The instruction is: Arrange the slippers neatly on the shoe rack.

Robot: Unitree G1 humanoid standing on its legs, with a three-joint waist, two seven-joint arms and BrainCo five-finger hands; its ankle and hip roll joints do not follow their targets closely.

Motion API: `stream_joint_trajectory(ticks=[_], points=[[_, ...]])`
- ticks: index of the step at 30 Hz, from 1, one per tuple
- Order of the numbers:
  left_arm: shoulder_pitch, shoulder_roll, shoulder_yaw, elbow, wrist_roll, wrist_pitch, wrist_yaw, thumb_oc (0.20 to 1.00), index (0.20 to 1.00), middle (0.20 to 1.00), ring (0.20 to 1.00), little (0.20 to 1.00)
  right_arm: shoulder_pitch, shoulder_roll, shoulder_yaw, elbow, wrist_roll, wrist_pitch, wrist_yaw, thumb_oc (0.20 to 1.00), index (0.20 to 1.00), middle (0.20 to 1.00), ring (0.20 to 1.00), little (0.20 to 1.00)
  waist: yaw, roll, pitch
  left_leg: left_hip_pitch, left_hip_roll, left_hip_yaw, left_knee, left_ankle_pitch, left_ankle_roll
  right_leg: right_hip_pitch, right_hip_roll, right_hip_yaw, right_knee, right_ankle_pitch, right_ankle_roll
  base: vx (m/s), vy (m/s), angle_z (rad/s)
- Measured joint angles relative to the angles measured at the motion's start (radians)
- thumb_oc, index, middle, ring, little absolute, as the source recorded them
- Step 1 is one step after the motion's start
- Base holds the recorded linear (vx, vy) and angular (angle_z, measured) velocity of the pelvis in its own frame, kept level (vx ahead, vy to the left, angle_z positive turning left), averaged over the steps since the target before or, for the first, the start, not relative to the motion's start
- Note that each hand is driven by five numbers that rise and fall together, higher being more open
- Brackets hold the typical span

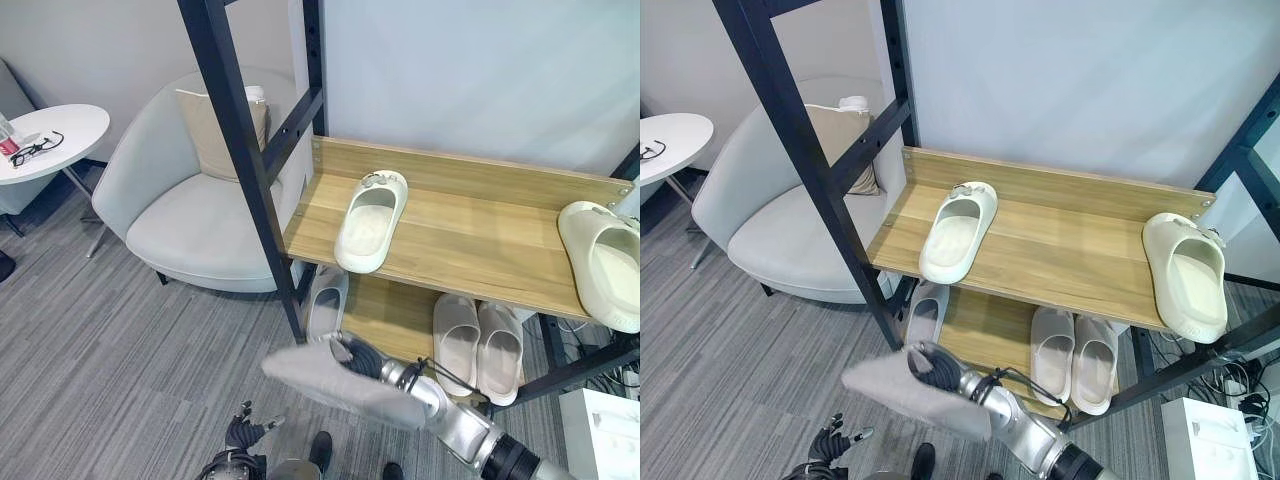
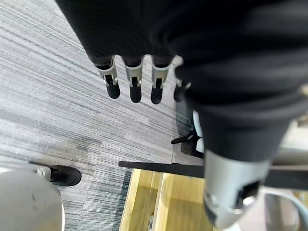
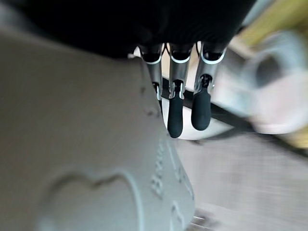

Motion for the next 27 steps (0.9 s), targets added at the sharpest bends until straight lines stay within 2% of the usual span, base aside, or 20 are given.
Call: stream_joint_trajectory(ticks=[2,4,6,7,10,11,12,14,16,19,20,21,27], points=[[0.000,0.000,0.001,-0.001,0.000,-0.010,0.000,1.000,1.000,1.000,1.000,1.000,0.001,-0.028,-0.008,0.075,-0.153,0.008,-0.071,0.200,0.200,0.200,0.200,0.200,0.003,0.000,0.007,-0.001,0.000,-0.003,0.000,0.001,-0.001,0.002,0.000,-0.010,-0.001,-0.004,0.000,-0.03,0.002,0.12],[0.003,0.011,-0.020,-0.024,0.000,-0.010,0.001,1.000,1.000,1.000,1.000,1.000,0.001,-0.061,-0.075,0.096,-0.266,0.011,-0.161,0.200,0.200,0.200,0.200,0.200,0.002,0.007,0.025,-0.007,0.000,-0.022,0.000,0.004,-0.005,0.002,0.002,-0.025,-0.001,-0.005,0.000,-0.09,-0.014,0.16],[0.007,0.017,-0.030,-0.041,-0.002,-0.013,0.000,1.000,1.000,1.000,1.000,1.000,-0.007,-0.067,-0.119,0.112,-0.303,0.031,-0.211,0.200,0.200,0.200,0.200,0.200,0.004,0.011,0.034,-0.021,0.000,-0.030,0.000,0.007,-0.011,-0.006,0.004,-0.029,-0.001,-0.006,0.001,-0.18,-0.002,0.16],[0.007,0.023,-0.041,-0.074,-0.018,-0.020,0.003,1.000,1.000,1.000,1.000,1.000,-0.052,-0.070,-0.147,0.155,-0.346,0.055,-0.281,0.200,0.200,0.200,0.200,0.200,0.014,0.016,0.059,-0.036,0.005,-0.033,0.003,0.015,-0.016,-0.022,0.009,-0.033,0.000,-0.008,0.004,-0.24,0.011,0.09],[0.000,0.030,-0.070,-0.115,-0.042,-0.022,0.005,1.000,1.000,1.000,1.000,1.000,-0.115,-0.071,-0.171,0.172,-0.371,0.095,-0.353,0.200,0.200,0.200,0.200,0.200,0.021,0.033,0.091,-0.087,0.012,-0.044,0.007,0.039,-0.022,-0.072,0.019,-0.048,0.006,0.003,0.003,-0.25,0.026,0.16],[-0.018,0.034,-0.089,-0.166,-0.054,-0.030,0.008,1.000,1.000,1.000,1.000,1.000,-0.186,-0.073,-0.217,0.174,-0.373,0.116,-0.409,0.200,0.200,0.200,0.200,0.200,0.027,0.058,0.149,-0.131,0.017,-0.059,0.007,0.067,-0.023,-0.110,0.028,-0.059,0.007,0.019,-0.003,-0.39,0.054,0.19],[-0.027,0.035,-0.098,-0.177,-0.068,-0.032,0.011,1.000,1.000,1.000,1.000,1.000,-0.207,-0.074,-0.236,0.174,-0.373,0.119,-0.423,0.200,0.200,0.200,0.200,0.200,0.030,0.063,0.172,-0.138,0.019,-0.059,0.007,0.068,-0.030,-0.117,0.030,-0.058,0.007,0.023,-0.005,-0.33,0.070,0.19],[-0.040,0.049,-0.118,-0.262,-0.110,-0.049,0.029,1.000,1.000,1.000,1.000,1.000,-0.301,-0.068,-0.298,0.192,-0.364,0.134,-0.520,0.200,0.200,0.200,0.200,0.200,0.049,0.089,0.230,-0.260,0.014,-0.057,0.112,0.073,-0.039,-0.244,0.025,-0.075,0.136,-0.010,-0.024,-0.12,0.040,0.11],[-0.080,0.052,-0.120,-0.279,-0.116,-0.064,0.034,1.000,1.000,1.000,1.000,1.000,-0.371,-0.080,-0.351,0.200,-0.355,0.161,-0.586,0.200,0.200,0.200,0.200,0.200,0.067,0.110,0.279,-0.301,0.020,-0.059,0.119,0.059,-0.050,-0.331,0.023,-0.077,0.245,-0.051,-0.028,-0.08,0.028,0.11],[-0.092,0.080,-0.114,-0.284,-0.133,-0.074,0.039,1.000,1.000,1.000,1.000,1.000,-0.429,-0.087,-0.361,0.209,-0.349,0.180,-0.633,0.200,0.200,0.200,0.200,0.200,0.081,0.096,0.311,-0.338,0.003,-0.063,0.137,0.056,-0.051,-0.422,-0.003,-0.077,0.391,-0.120,-0.034,-0.09,0.050,0.16],[-0.109,0.100,-0.108,-0.286,-0.152,-0.081,0.039,1.000,1.000,1.000,1.000,1.000,-0.479,-0.114,-0.361,0.230,-0.350,0.182,-0.664,0.200,0.200,0.200,0.200,0.200,0.093,0.087,0.317,-0.391,-0.017,-0.070,0.171,0.053,-0.047,-0.503,-0.026,-0.076,0.489,-0.161,-0.035,-0.09,0.068,0.27],[-0.117,0.106,-0.108,-0.287,-0.153,-0.084,0.040,1.000,1.000,1.000,1.000,1.000,-0.514,-0.122,-0.363,0.266,-0.349,0.190,-0.681,0.200,0.200,0.200,0.200,0.200,0.095,0.085,0.320,-0.419,-0.029,-0.081,0.185,0.053,-0.047,-0.542,-0.039,-0.078,0.531,-0.180,-0.037,-0.09,0.061,0.31],[-0.139,0.112,-0.109,-0.321,-0.197,-0.112,0.043,1.000,1.000,1.000,1.000,1.000,-0.629,-0.200,-0.366,0.382,-0.341,0.232,-0.766,0.200,0.200,0.200,0.200,0.200,0.118,0.071,0.331,-0.563,-0.074,-0.091,0.321,0.026,-0.028,-0.693,-0.083,-0.081,0.706,-0.242,-0.050,-0.06,0.031,0.18]])
